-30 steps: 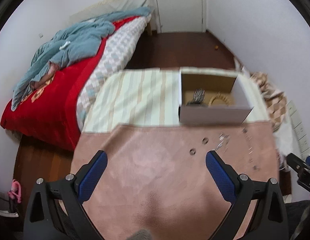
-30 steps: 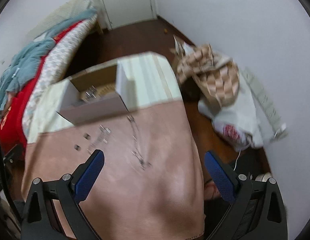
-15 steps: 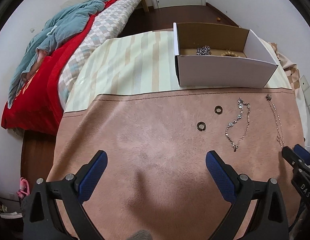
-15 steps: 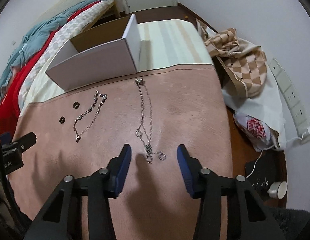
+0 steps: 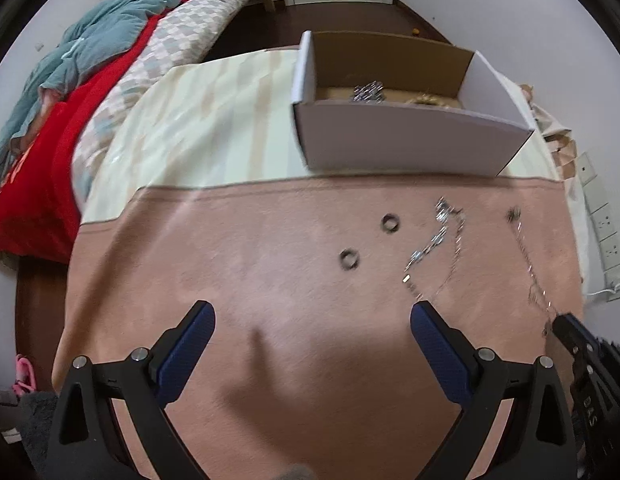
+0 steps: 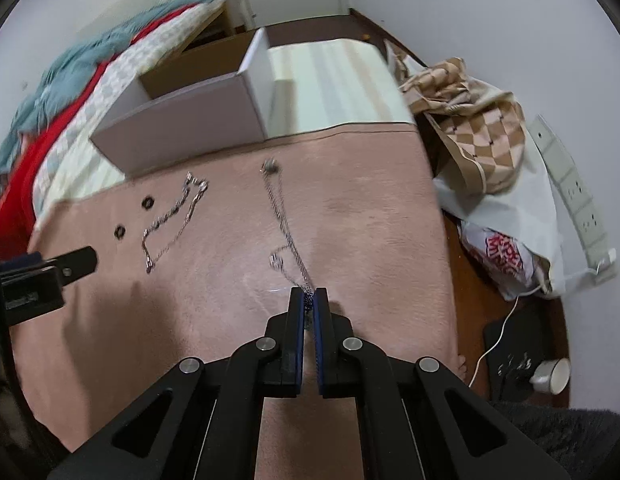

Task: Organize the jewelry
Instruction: 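Grasp the thin silver pendant necklace with the right gripper, then grasp the other thin silver necklace with the left gripper while the right gripper holds its necklace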

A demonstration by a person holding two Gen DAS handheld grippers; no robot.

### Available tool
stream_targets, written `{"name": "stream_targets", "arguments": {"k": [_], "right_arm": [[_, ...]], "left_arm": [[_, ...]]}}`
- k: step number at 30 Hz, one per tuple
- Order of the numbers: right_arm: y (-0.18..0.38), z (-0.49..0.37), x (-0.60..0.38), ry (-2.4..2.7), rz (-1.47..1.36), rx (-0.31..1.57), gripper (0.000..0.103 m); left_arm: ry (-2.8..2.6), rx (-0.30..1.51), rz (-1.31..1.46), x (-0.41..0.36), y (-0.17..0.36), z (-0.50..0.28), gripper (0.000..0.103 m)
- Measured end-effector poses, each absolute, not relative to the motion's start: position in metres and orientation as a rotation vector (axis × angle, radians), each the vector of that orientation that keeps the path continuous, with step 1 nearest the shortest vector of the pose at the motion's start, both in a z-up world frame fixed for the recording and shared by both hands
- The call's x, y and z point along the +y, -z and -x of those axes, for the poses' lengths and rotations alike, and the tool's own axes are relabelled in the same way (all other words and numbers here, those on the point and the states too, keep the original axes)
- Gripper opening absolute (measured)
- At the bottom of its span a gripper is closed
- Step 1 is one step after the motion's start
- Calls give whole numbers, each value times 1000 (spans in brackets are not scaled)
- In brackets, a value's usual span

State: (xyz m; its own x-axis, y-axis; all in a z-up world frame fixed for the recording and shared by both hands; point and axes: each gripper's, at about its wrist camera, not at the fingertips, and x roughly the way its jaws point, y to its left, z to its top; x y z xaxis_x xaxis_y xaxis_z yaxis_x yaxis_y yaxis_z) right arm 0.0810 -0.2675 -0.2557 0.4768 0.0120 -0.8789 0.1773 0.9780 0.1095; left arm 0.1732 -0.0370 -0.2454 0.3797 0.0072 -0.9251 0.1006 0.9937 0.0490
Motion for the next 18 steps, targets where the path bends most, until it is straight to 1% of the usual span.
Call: {"name": "stream_targets", "arguments": {"k": [5,6,7,9,14,15,17,18], "right_arm": [[246,-85,-281,122,-238,1048,4],[246,-86,-281,125,-244,1044,4],[245,-87,-282,126,-252,1041,4],[245,-89,-285,131,-265,1038,4],[251,-92,-293,143,-298,1046,4],[252,-92,-294,146,-304,1049,4],[255,-92,-298,150,-311,1055,4],[256,-92,-299,153,-315,1059,4]], "left_arm": [[176,1202,-139,-66,251,-199,99],[197,1208,-158,-73,253,-203,91],[223,1215,-182,-80,256,-207,81],[255,1229,-217,-93,261,-212,73],[285,1244,-289,-115,273,-224,73],[293,1244,-298,-119,275,-225,71],[315,1227,-300,-124,274,-225,67],[333,1221,-301,-127,273,-226,59]]}}
